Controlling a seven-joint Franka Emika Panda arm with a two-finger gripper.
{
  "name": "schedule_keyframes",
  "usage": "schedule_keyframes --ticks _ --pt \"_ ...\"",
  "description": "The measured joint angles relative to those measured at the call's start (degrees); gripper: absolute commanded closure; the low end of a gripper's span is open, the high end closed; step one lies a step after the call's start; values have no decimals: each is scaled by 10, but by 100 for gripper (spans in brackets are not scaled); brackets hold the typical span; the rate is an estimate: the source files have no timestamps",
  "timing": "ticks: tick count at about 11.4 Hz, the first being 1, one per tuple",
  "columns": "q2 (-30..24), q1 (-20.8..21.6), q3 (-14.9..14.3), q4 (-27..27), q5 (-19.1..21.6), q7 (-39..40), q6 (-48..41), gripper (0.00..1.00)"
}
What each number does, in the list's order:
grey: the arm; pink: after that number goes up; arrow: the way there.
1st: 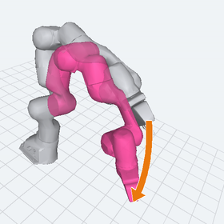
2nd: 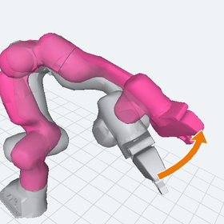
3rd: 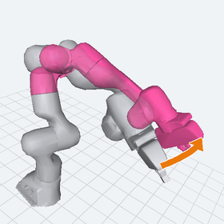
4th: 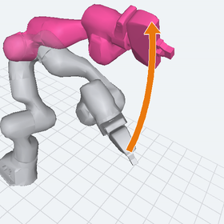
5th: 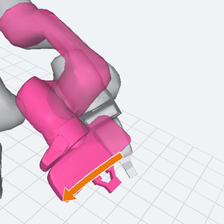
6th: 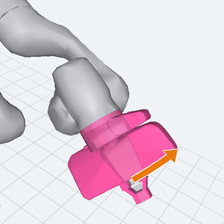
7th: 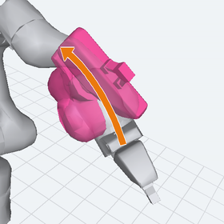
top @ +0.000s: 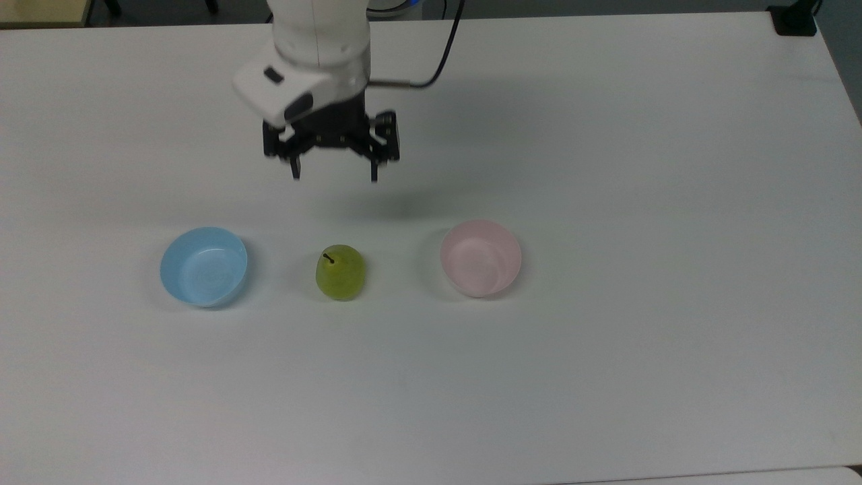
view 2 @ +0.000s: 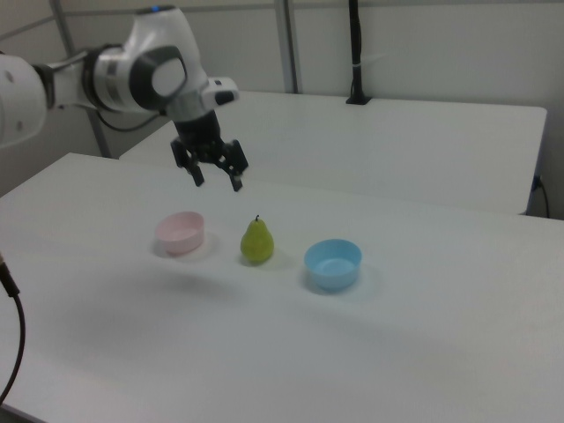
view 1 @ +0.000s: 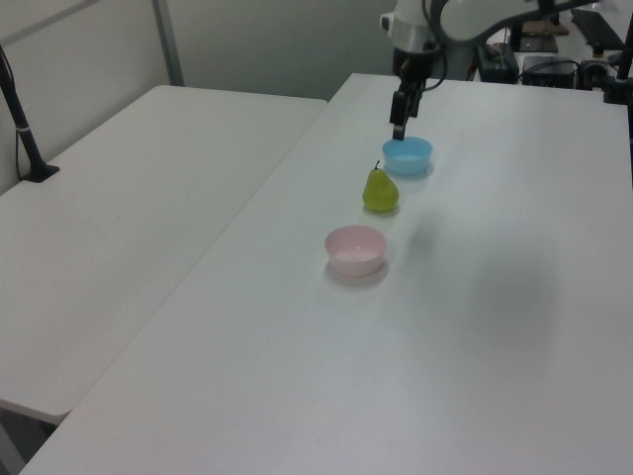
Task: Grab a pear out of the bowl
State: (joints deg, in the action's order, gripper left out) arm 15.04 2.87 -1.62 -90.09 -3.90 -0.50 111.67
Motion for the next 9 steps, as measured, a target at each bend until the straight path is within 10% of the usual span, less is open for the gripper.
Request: schedule_keyframes --ticks 9 --pt "-119 3 1 -4 0 -11 -154 0"
